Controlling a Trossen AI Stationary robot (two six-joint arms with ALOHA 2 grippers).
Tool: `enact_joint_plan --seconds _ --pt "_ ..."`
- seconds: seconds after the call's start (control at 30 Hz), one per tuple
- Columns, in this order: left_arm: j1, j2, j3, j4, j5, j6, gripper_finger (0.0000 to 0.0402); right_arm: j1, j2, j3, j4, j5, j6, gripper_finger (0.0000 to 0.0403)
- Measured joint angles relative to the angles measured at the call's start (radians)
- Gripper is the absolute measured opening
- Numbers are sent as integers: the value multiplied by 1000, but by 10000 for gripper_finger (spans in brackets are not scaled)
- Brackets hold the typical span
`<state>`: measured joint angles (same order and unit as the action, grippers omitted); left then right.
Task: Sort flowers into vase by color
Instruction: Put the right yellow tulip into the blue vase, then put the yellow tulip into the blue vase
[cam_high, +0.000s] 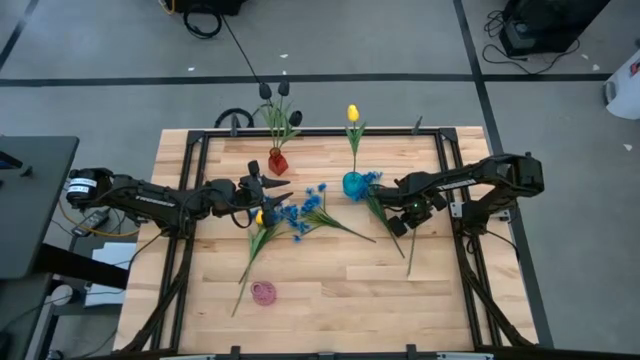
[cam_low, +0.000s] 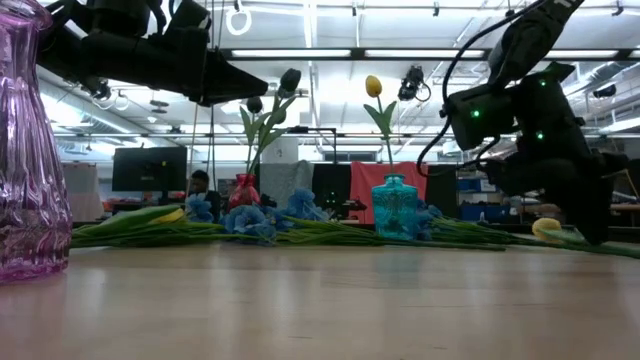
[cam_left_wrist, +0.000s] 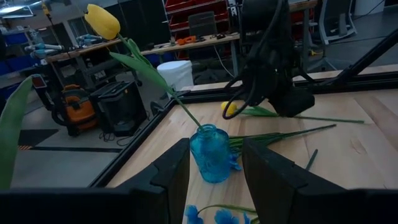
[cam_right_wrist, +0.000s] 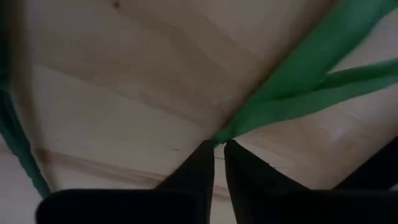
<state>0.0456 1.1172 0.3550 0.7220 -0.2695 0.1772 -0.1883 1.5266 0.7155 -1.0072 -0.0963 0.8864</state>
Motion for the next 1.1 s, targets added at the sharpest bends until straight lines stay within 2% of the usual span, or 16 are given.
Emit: enact_joint_plan --seconds 0.27,0.73,1.1 --pt "0 0 0 0 0 0 153 0 -64 0 -41 6 26 42" --pt "0 0 0 -4 0 0 153 33 -60 0 -33 -8 64 137" --pt "0 0 0 -11 1 -5 153 32 -59 -89 73 -50 98 138"
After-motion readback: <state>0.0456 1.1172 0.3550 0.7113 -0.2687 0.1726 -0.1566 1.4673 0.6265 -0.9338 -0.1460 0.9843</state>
